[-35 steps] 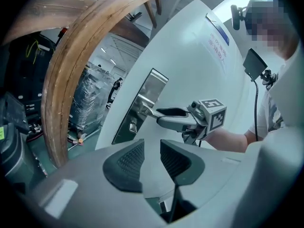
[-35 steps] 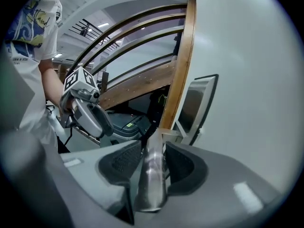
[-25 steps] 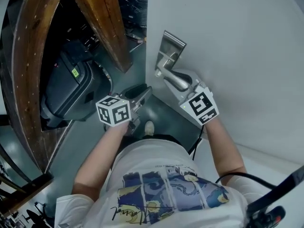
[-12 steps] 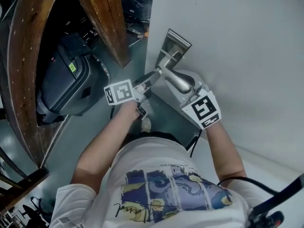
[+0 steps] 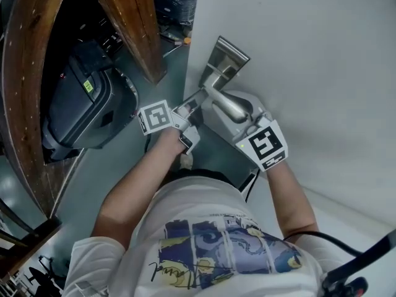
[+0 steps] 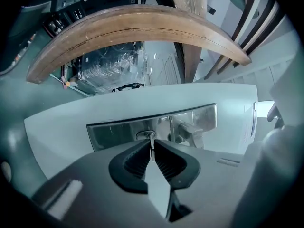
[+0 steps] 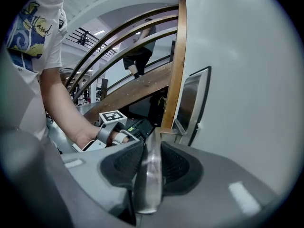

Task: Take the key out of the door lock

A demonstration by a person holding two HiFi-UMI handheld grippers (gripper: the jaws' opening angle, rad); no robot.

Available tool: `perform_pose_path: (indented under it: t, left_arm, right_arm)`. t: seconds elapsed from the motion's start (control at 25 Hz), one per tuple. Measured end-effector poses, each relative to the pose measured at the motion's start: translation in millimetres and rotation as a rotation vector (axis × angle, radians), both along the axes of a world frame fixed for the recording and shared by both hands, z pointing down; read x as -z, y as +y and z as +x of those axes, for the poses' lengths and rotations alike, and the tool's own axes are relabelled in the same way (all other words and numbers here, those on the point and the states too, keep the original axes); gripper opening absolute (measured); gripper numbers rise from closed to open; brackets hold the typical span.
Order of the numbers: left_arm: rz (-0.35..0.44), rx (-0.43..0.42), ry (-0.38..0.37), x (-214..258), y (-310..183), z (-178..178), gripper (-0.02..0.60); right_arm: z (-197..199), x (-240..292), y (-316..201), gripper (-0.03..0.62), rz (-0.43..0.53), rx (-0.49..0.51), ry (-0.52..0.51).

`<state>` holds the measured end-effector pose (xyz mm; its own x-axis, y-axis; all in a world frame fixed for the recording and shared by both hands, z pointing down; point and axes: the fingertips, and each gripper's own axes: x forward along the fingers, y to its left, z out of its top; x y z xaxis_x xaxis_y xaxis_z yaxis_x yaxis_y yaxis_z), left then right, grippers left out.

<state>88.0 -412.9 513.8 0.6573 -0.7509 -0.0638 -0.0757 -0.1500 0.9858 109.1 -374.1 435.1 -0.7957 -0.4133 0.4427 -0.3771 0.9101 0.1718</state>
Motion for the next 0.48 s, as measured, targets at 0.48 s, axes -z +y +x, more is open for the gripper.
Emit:
perform_pose_path:
  t: [0.48]
  left_arm:
    - [-0.035,0.016,-0.005,-3.2,0.0,-3.6,0.023]
  right_arm:
    - [-1.1,-1.1,-1.2,0.115,-0.006,-0.014,-0.008]
